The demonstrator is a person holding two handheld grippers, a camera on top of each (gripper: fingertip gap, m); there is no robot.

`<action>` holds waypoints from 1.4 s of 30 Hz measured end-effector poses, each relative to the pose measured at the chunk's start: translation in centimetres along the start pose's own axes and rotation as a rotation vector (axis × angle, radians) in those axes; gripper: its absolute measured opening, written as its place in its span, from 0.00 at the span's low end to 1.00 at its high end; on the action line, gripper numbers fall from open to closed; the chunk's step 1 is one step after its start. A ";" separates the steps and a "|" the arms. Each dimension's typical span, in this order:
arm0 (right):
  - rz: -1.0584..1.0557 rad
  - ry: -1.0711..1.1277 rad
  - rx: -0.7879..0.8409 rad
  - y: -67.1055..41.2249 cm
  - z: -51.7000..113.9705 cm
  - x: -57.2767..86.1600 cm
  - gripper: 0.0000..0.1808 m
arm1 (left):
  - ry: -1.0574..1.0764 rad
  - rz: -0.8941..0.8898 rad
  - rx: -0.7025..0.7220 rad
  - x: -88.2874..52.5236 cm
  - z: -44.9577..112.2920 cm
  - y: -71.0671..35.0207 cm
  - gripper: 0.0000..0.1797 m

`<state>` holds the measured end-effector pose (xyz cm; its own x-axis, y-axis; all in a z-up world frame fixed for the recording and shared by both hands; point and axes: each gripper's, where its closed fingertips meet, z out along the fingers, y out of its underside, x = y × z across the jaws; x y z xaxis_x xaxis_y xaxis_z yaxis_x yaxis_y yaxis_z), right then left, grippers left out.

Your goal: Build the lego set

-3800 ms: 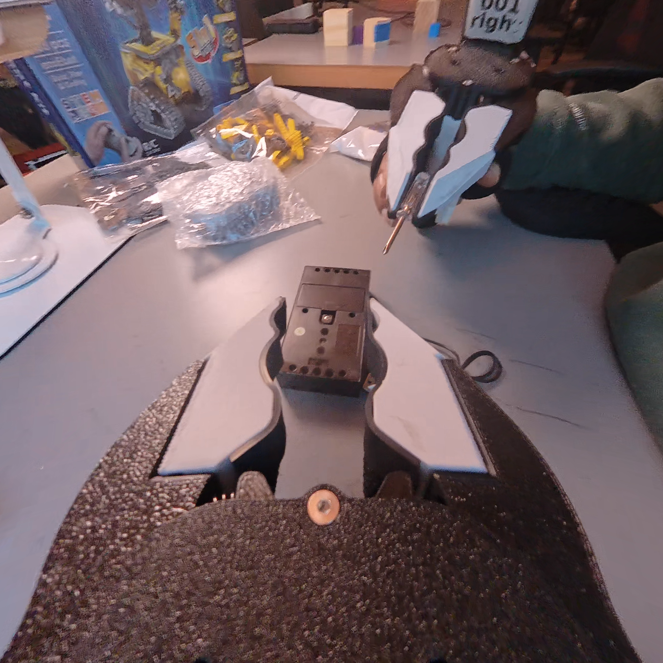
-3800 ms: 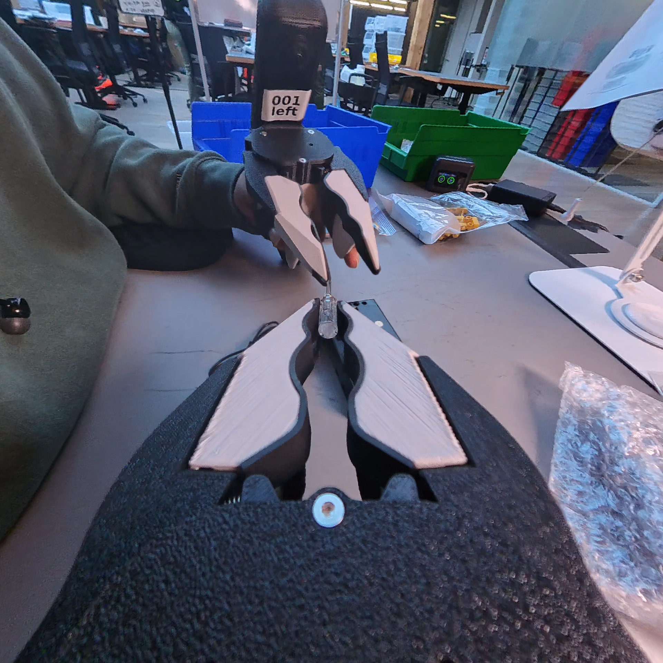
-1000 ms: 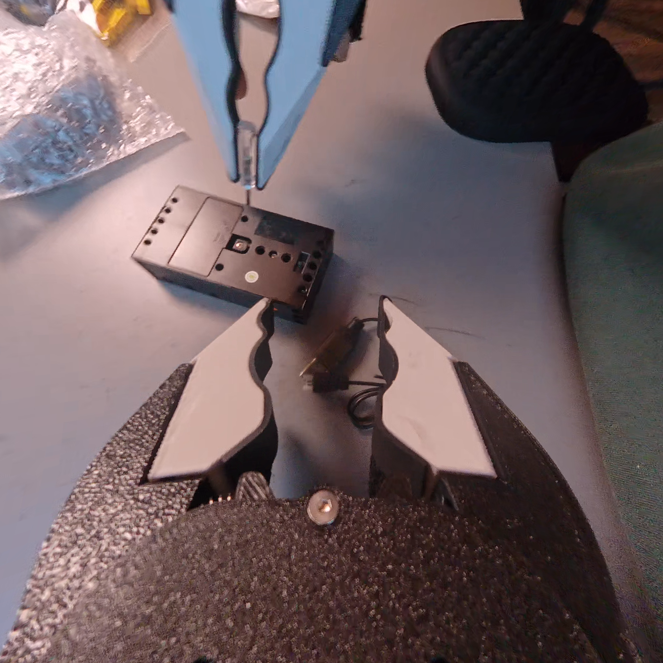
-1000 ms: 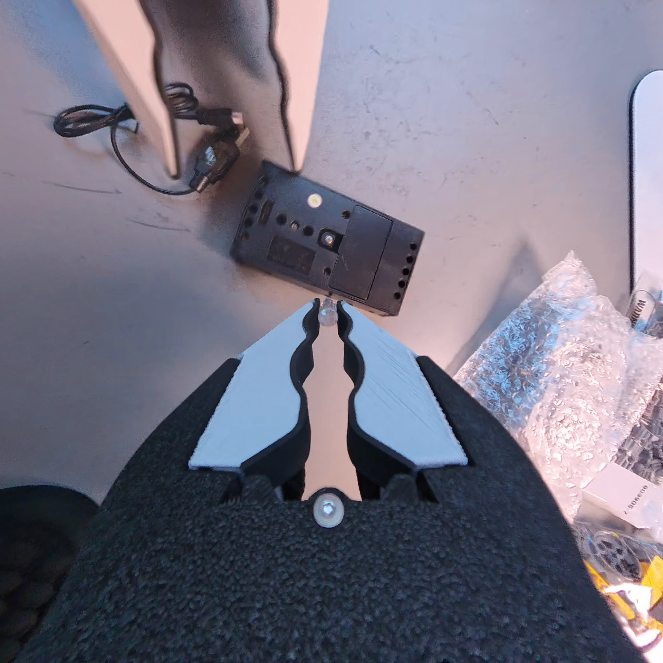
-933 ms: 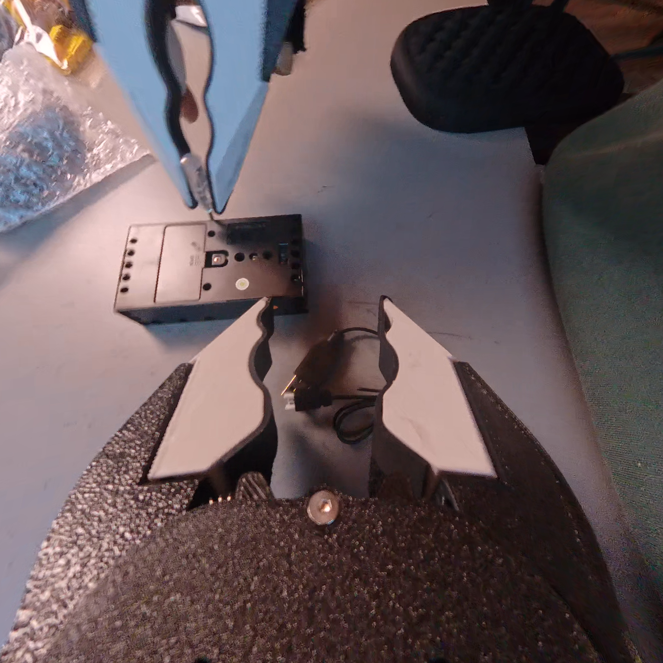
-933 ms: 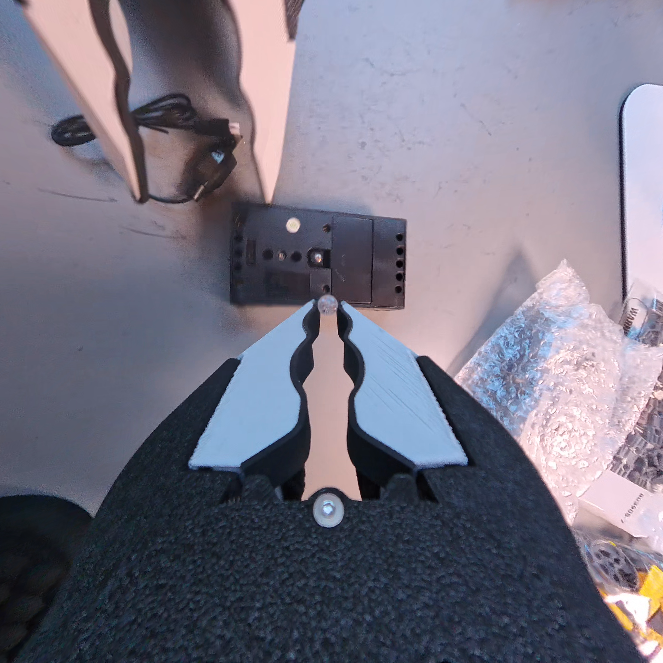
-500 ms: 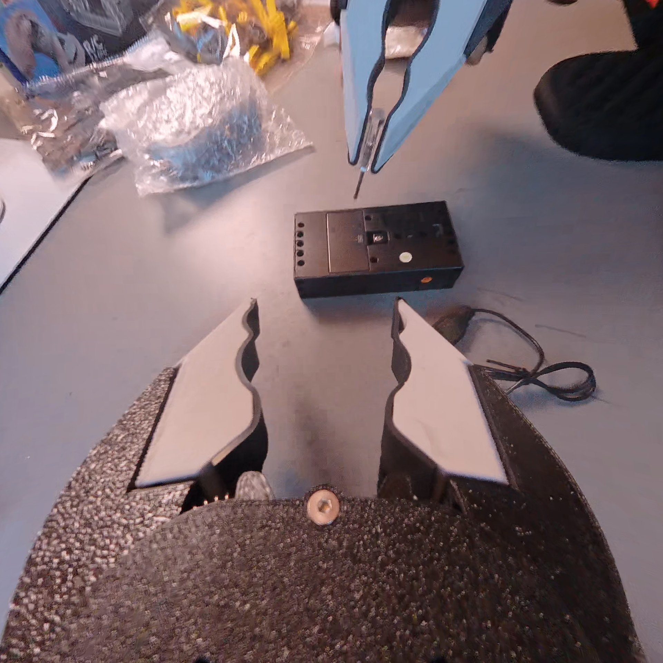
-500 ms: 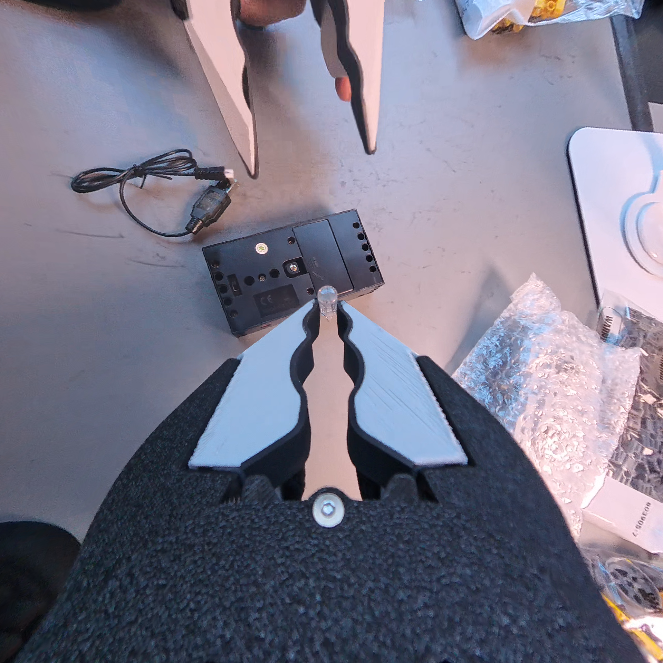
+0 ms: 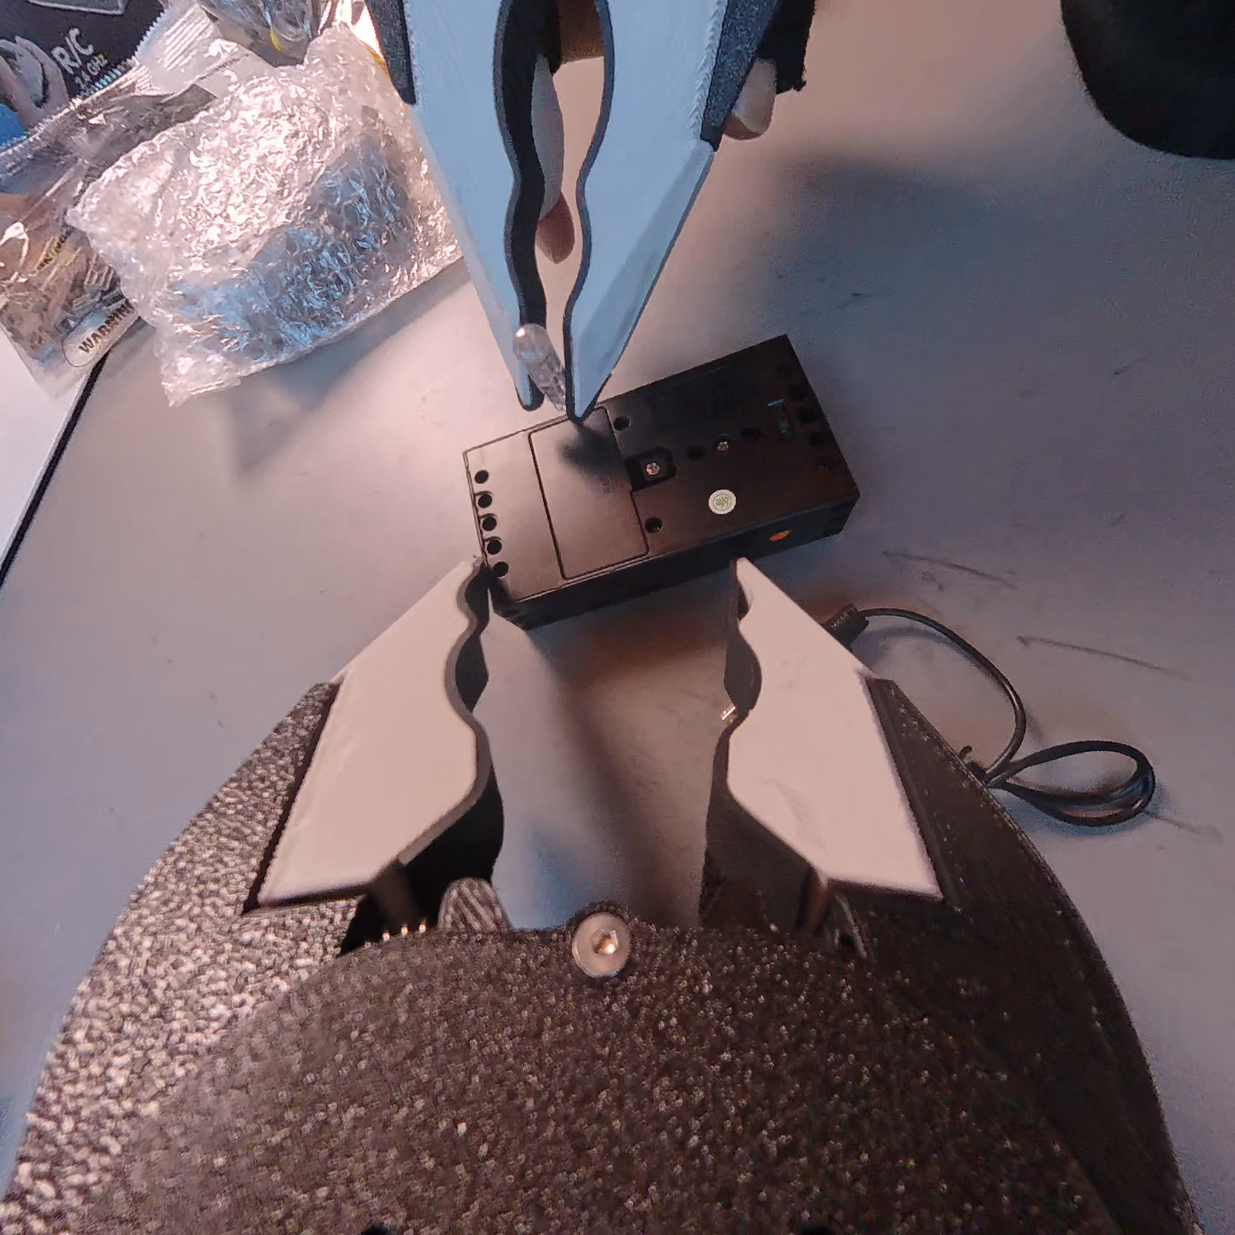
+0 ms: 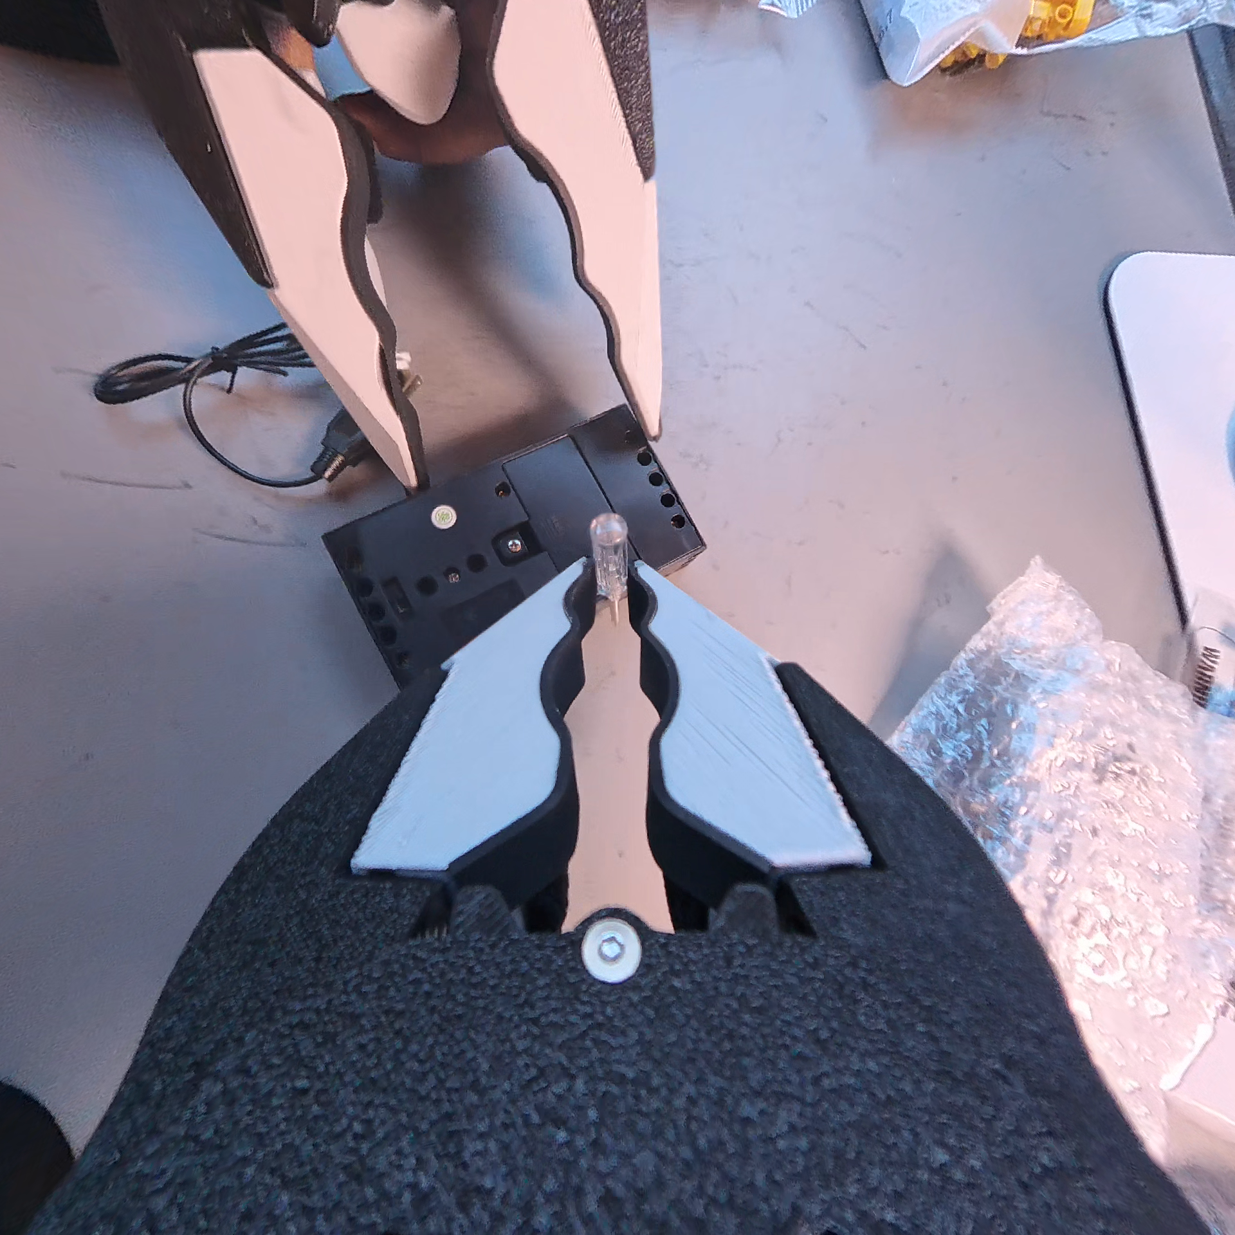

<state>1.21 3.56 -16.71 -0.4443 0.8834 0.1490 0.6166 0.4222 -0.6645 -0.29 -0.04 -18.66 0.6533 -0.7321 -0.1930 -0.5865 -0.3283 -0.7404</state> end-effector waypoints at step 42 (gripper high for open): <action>0.267 -0.228 0.805 -9.6 -7.4 -3.6 0.04 | 0.226 -0.121 0.469 2.1 -5.9 -8.7 0.01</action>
<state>1.74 -2.14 -5.47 -0.5229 0.8337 -0.1777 0.1106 -0.1404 -0.9839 3.38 -2.25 -8.84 0.5535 -0.8327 0.0168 -0.2026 -0.1542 -0.9670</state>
